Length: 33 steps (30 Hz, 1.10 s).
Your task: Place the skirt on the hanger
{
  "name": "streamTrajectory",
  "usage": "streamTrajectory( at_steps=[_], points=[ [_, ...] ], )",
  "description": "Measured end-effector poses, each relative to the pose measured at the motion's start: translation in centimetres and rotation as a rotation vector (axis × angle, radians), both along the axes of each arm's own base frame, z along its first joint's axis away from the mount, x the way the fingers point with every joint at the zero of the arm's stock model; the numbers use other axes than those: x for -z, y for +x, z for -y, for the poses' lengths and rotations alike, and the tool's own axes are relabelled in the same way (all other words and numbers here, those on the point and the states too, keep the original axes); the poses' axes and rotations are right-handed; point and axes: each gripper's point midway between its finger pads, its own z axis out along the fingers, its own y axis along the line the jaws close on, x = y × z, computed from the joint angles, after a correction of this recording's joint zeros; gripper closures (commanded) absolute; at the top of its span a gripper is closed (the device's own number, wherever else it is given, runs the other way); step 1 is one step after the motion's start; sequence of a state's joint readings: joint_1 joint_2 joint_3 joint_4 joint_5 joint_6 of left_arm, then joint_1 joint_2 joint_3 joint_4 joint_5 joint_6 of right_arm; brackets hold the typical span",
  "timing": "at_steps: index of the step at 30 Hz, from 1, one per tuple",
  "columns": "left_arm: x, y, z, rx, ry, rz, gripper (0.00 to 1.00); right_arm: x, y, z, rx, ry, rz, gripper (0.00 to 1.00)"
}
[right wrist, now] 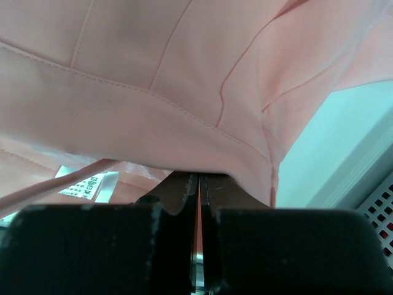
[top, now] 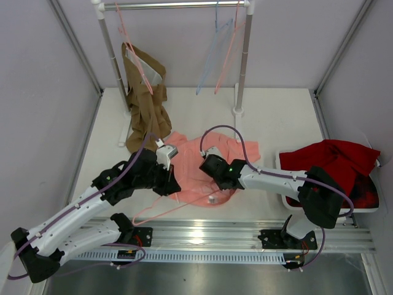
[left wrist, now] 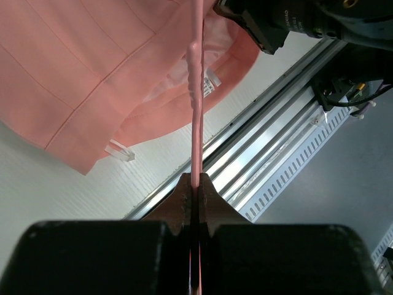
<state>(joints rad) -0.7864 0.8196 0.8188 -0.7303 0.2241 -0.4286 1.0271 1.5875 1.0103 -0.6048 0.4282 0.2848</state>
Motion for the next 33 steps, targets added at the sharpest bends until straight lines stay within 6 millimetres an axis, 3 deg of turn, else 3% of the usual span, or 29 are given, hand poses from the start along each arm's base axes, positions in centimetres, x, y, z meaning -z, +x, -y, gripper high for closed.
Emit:
streamTrajectory(
  at_steps=[8,25,33],
  points=[
    [-0.3,-0.2,0.9,0.032,-0.038,0.009,1.0,-2.2,0.6,0.1,0.027,0.06,0.032,1.0],
    [0.4,0.1,2.5,0.027,-0.147,0.037,1.0,-2.5,0.5,0.3,0.035,0.072,0.018,1.0],
    [2.1,0.2,2.9,0.001,-0.219,0.048,1.0,-3.1,0.6,0.4,0.052,0.099,0.021,1.0]
  ],
)
